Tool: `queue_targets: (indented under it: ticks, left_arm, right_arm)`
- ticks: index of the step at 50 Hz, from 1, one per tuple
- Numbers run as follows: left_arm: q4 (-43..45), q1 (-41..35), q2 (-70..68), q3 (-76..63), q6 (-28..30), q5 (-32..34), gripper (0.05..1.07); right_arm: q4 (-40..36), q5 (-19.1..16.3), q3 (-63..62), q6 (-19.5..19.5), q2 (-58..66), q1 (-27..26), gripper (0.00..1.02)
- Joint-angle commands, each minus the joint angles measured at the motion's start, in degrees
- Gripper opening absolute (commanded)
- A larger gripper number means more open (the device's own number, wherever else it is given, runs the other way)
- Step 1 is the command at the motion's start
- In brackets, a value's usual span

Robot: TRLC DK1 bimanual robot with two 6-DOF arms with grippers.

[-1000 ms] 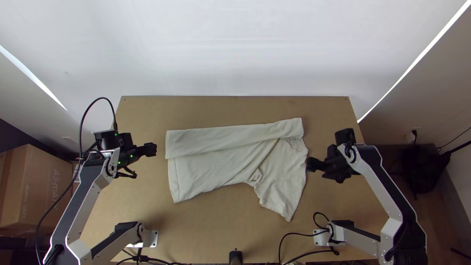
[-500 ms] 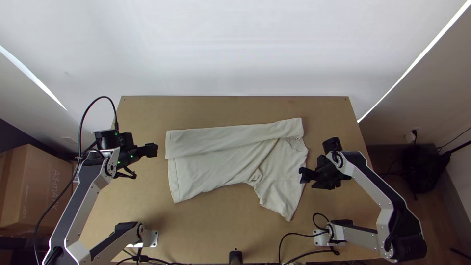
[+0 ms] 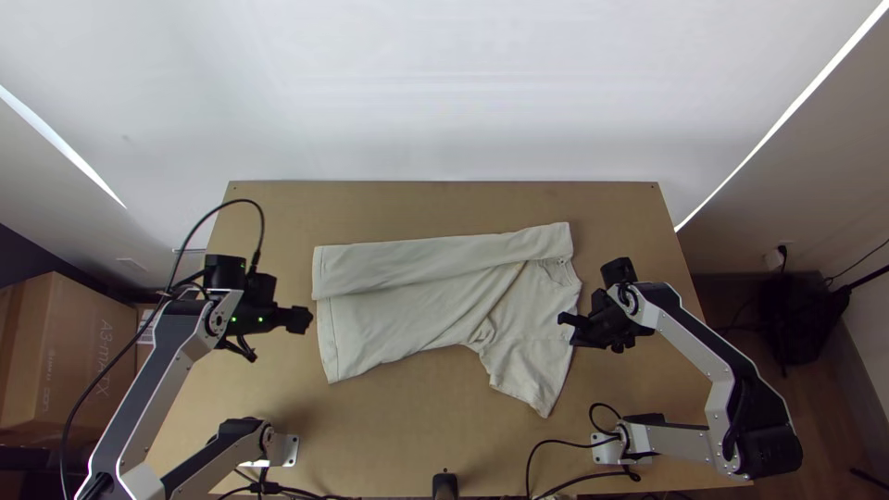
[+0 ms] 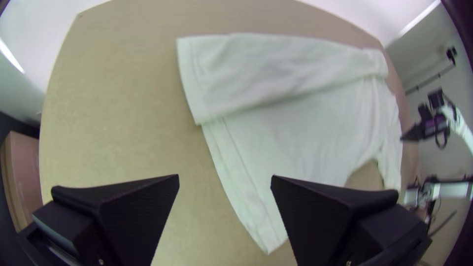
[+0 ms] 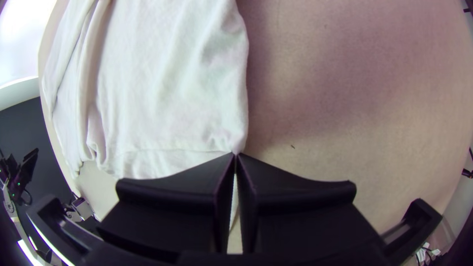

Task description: Fold the t-shirt

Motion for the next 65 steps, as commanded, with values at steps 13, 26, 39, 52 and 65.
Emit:
queue_targets:
  ticks: [13, 26, 39, 52, 65]
  left_arm:
    - [-13.36, -18.60, 3.74, 0.23, 3.99, -4.85, 1.00]
    - [-18.63, -23.00, 7.96, -0.03, -4.09, -6.43, 1.00]
    - [-9.67, -25.19, 7.26, -5.04, -8.05, -6.52, 0.92]
    - [-6.68, -25.72, 8.49, -8.12, -8.22, -7.49, 0.92]
    - [-4.31, -25.99, 9.81, -8.91, -8.49, -7.49, 0.81]
  right_arm:
    - [-0.12, -0.07, -1.36, 0.79, -1.67, 0.27, 0.02]
    - [-1.17, -0.16, -1.54, 0.79, -4.66, -0.70, 0.02]
    - [-1.44, -0.16, -1.80, 0.97, -5.10, -0.61, 0.02]
    - [-1.44, -0.16, -1.36, 1.32, -5.10, -0.52, 0.02]
    - [-1.35, -0.16, -1.10, 1.06, -4.93, -0.08, 0.02]
